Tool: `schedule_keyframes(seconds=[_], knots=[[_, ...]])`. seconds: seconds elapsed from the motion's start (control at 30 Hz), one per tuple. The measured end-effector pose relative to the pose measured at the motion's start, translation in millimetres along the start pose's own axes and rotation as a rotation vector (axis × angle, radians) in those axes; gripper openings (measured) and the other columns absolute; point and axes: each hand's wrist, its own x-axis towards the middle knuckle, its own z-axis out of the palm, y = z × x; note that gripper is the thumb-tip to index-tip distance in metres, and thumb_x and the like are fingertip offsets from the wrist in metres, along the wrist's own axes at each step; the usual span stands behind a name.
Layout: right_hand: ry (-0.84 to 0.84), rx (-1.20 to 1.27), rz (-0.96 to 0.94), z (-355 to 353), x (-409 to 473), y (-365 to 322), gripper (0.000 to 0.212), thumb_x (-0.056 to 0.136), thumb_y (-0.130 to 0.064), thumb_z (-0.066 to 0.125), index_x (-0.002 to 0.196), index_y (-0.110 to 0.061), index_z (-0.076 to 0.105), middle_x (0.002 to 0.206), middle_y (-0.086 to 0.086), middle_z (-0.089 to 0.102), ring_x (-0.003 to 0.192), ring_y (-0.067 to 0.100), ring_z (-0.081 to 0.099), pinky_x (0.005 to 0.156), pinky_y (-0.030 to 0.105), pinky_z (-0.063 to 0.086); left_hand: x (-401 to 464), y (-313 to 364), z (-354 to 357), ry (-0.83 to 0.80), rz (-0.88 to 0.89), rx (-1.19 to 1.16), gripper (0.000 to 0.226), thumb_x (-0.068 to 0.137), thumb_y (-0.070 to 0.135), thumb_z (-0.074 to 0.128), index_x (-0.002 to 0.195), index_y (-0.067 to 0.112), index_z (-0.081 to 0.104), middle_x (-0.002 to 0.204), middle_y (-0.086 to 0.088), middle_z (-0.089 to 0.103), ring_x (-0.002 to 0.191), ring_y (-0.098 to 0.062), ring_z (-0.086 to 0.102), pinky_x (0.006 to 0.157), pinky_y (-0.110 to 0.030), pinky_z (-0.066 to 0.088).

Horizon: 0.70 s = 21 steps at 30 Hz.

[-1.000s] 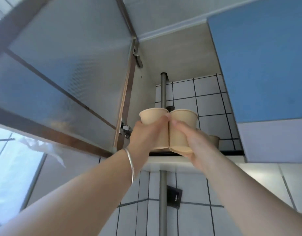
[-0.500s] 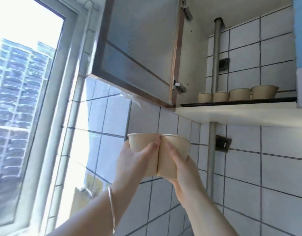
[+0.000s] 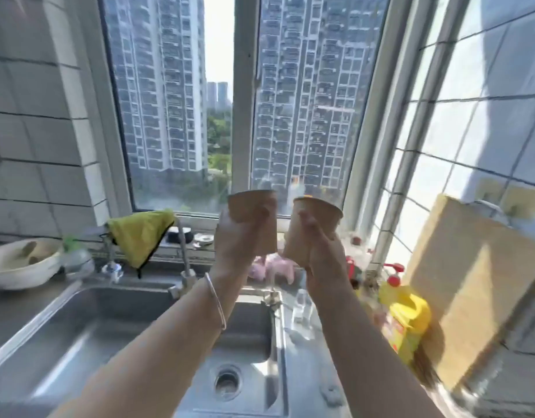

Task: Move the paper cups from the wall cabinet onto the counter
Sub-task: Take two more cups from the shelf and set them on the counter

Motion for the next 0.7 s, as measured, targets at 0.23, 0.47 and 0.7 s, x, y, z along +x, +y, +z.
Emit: schedule_keyframes(seconds=[0.23, 0.47, 0.7], knots=[[-0.196, -0.013, 0.231, 192, -60, 124, 0.08, 0.037, -0.061, 0.078, 0.1, -0.014, 0.064, 0.092, 0.01, 0.068, 0.081, 0.028, 0.067, 0.068, 0.041, 0.052, 54, -8, -221, 0.241, -0.101, 0.169, 0.052, 0.067, 0.044, 0.067, 0.109, 0.013, 0.061, 0.095, -0.001, 0.064, 0.088, -0.019, 0.063, 0.081, -0.032, 0.054], [-0.428, -0.056, 0.399, 340, -115, 214, 0.078, 0.041, -0.059, 0.074, 0.104, -0.014, 0.063, 0.096, 0.01, 0.067, 0.08, 0.024, 0.065, 0.072, 0.043, 0.056, 62, -11, -401, 0.586, -0.094, 0.184, 0.036, 0.068, 0.033, 0.077, 0.095, 0.019, 0.059, 0.071, 0.012, 0.061, 0.06, -0.002, 0.063, 0.049, -0.012, 0.048], [-0.724, -0.144, 0.504, 467, -173, 304, 0.061, 0.042, -0.06, 0.071, 0.086, -0.019, 0.066, 0.081, -0.001, 0.069, 0.072, 0.017, 0.065, 0.061, 0.033, 0.051, 53, -13, -545, 0.93, -0.113, 0.155, 0.025, 0.068, 0.028, 0.078, 0.086, 0.018, 0.064, 0.074, 0.004, 0.067, 0.066, -0.014, 0.062, 0.05, -0.015, 0.046]])
